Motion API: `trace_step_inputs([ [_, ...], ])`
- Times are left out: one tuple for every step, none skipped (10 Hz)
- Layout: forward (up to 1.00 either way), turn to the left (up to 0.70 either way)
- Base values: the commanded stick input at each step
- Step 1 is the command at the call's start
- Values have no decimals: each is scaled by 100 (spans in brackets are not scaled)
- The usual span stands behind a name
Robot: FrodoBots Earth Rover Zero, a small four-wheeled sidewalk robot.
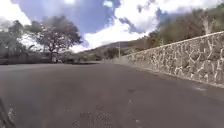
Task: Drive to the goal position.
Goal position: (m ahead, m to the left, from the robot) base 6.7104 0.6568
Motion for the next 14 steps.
trace_step_inputs([
  [70, 0],
  [70, 0],
  [70, 0],
  [70, 0],
  [70, 0],
  [70, 0],
  [70, 0],
  [70, 0],
  [70, 0],
  [70, 0],
  [70, 0],
  [70, 0],
  [70, 0],
  [70, 0],
])
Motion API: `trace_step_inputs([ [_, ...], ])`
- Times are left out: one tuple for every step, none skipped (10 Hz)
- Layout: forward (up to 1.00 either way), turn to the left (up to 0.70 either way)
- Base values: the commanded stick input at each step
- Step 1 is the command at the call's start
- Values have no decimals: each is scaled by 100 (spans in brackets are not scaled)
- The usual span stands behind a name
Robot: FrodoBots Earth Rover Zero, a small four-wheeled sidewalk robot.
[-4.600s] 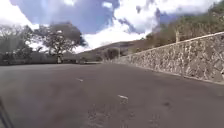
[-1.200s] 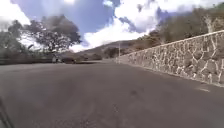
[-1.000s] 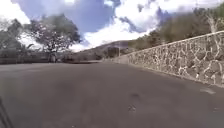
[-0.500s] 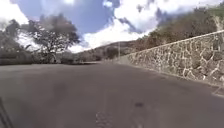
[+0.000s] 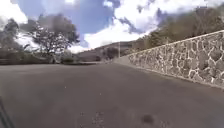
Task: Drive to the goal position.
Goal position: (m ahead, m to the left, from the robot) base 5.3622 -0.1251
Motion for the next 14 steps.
trace_step_inputs([
  [70, 0],
  [70, 0],
  [70, 0],
  [70, 0],
  [70, 0],
  [70, 0],
  [70, 0],
  [70, 0],
  [70, 0],
  [70, 0],
  [70, 0],
  [70, 0],
  [70, 0],
  [70, 0],
])
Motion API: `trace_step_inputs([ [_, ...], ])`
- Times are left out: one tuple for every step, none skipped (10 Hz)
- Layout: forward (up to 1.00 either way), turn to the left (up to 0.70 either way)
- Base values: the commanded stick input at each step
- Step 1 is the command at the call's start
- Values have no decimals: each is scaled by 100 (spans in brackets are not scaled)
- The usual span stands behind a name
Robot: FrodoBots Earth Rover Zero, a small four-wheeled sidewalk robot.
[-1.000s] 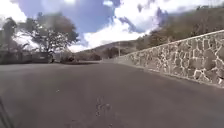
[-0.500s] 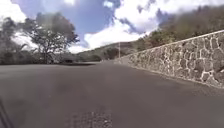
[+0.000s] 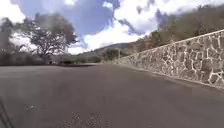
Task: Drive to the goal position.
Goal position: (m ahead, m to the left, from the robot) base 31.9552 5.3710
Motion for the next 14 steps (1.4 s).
trace_step_inputs([
  [70, 0],
  [70, 0],
  [70, 0],
  [70, 0],
  [70, 0],
  [70, 0],
  [70, 0],
  [70, 0],
  [70, 0],
  [70, 0],
  [70, 0],
  [70, 0],
  [70, 0],
  [70, 0],
])
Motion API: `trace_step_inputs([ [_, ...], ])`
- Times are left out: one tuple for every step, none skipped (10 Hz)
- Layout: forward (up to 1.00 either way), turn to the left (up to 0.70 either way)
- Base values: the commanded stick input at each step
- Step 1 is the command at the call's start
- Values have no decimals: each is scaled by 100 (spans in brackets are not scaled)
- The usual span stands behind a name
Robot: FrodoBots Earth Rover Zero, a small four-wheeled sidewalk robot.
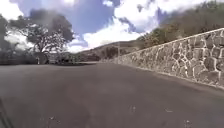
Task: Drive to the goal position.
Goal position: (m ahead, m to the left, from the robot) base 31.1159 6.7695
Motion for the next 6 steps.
trace_step_inputs([
  [70, 0],
  [70, 0],
  [70, 0],
  [70, 0],
  [70, 0],
  [70, 0],
])
